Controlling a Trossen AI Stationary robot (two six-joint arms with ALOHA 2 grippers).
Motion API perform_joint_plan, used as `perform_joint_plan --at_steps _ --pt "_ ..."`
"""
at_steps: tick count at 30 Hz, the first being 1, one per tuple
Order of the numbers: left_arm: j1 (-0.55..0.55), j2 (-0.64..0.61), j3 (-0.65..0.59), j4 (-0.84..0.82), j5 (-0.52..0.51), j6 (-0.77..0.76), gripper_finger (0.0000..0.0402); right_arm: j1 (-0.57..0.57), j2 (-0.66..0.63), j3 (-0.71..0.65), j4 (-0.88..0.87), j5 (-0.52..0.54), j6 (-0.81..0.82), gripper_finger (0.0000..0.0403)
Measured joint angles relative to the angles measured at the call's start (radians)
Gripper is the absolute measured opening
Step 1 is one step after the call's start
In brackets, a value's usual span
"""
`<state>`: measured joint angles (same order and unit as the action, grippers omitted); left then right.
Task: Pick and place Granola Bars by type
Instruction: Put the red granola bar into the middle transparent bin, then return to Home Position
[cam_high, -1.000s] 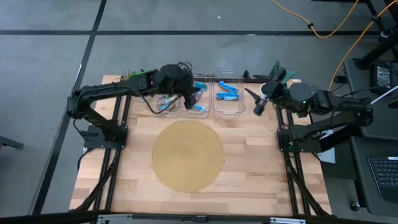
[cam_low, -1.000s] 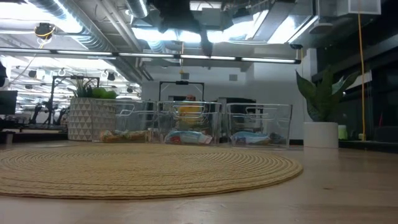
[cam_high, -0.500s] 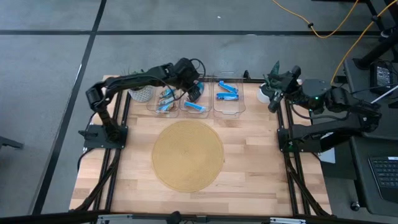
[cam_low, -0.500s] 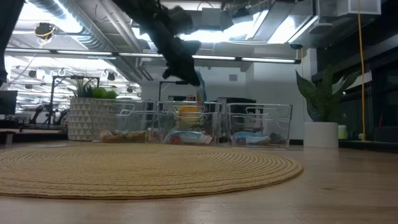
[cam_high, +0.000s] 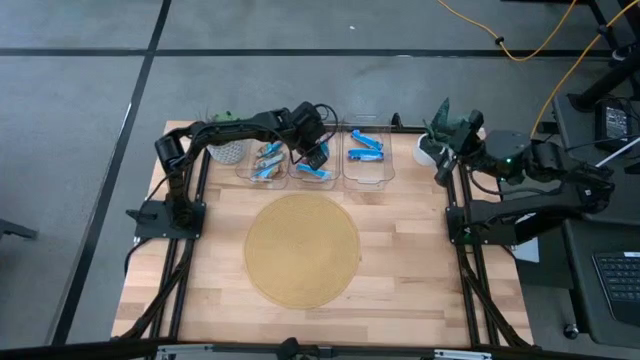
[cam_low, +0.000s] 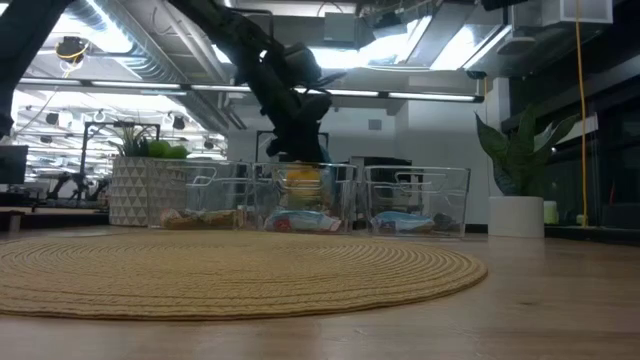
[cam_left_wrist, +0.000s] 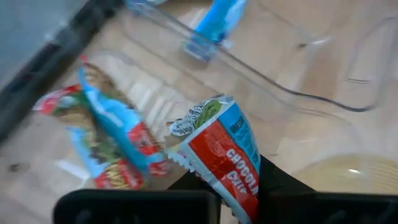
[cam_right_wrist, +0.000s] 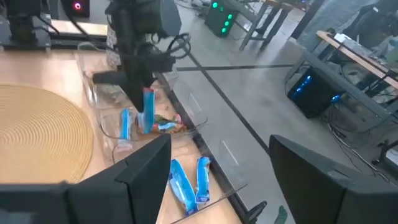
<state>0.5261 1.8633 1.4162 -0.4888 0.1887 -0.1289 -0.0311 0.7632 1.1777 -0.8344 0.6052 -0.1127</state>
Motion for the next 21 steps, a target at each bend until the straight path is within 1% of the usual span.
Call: perform_joint_plan --at_steps 1,3,6,10,14,17,21 --pt "0.0 0.0 0.0 0.001 0.019 0.0 0.0022 0.0 -0.008 -0.017 0.006 0.0 0.0 0.0271" --pt "0.0 -0.003 0.0 -0.006 0.025 -0.016 0.0041 0.0 -0.029 -0.062 0.023 0.001 -0.002 0.0271" --pt "0.0 -0.022 0.0 -0.024 0.024 -0.033 0.0081 0.0 -0.074 -0.146 0.072 -0.004 0.001 0.0271" --pt "0.0 -0.061 0.0 -0.074 0.019 -0.063 0.0142 0.0 -0.142 -0.242 0.17 -0.058 0.003 0.0271" --pt "0.0 -0.133 0.0 -0.105 0.015 -0.11 0.019 0.0 -0.2 -0.284 0.229 -0.083 -0.007 0.0271" --pt "-0.001 -0.198 0.0 -0.106 0.013 -0.157 0.0209 0.0 -0.232 -0.286 0.234 -0.083 -0.036 0.0271" --pt "-0.022 -0.304 0.0 -0.103 0.012 -0.209 0.0216 0.0 -0.275 -0.286 0.233 -0.084 -0.051 0.0271"
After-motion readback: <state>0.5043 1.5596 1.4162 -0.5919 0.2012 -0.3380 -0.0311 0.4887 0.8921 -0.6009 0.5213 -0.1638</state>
